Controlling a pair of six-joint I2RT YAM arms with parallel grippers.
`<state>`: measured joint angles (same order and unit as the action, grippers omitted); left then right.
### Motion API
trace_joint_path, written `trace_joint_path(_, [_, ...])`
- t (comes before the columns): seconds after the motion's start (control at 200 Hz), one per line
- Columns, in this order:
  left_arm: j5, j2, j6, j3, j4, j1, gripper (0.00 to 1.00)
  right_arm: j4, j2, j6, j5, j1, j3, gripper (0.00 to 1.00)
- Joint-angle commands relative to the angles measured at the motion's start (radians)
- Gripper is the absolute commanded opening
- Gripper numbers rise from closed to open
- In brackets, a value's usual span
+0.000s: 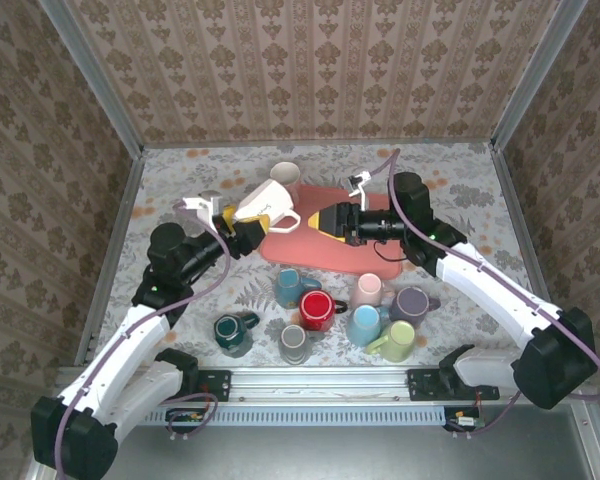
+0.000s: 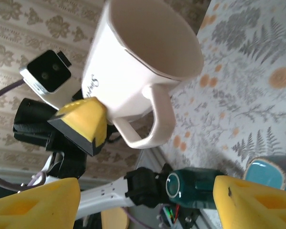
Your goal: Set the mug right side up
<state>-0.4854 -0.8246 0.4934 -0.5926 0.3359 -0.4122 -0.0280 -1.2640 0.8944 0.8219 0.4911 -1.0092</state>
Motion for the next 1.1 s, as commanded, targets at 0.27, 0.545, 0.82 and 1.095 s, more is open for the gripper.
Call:
trace_joint_path(0.27, [-0.138,-0.011,0.085,0.002,0.302,-0.015,0.27,-0.139,-0.091,0.049,0.154,0.023,-0.081,0.75])
trace_joint_path(0.545, [-0.192,-0.016,0.09,0.008,0.311,-0.034,0.27,-0.247,-0.135,0.104,0.162,0.059,-0.093,0.71])
trace_joint_path(0.82, [-0.226,-0.009,0.088,0.022,0.309,-0.037,0.23,-0.377,-0.191,0.208,0.154,0.078,-0.074,0.48])
trace_joint_path(1.095, [-0.207,0.037,0.032,0.029,0.232,-0.037,0.22,-0.342,-0.171,0.21,0.127,0.066,-0.065,0.52])
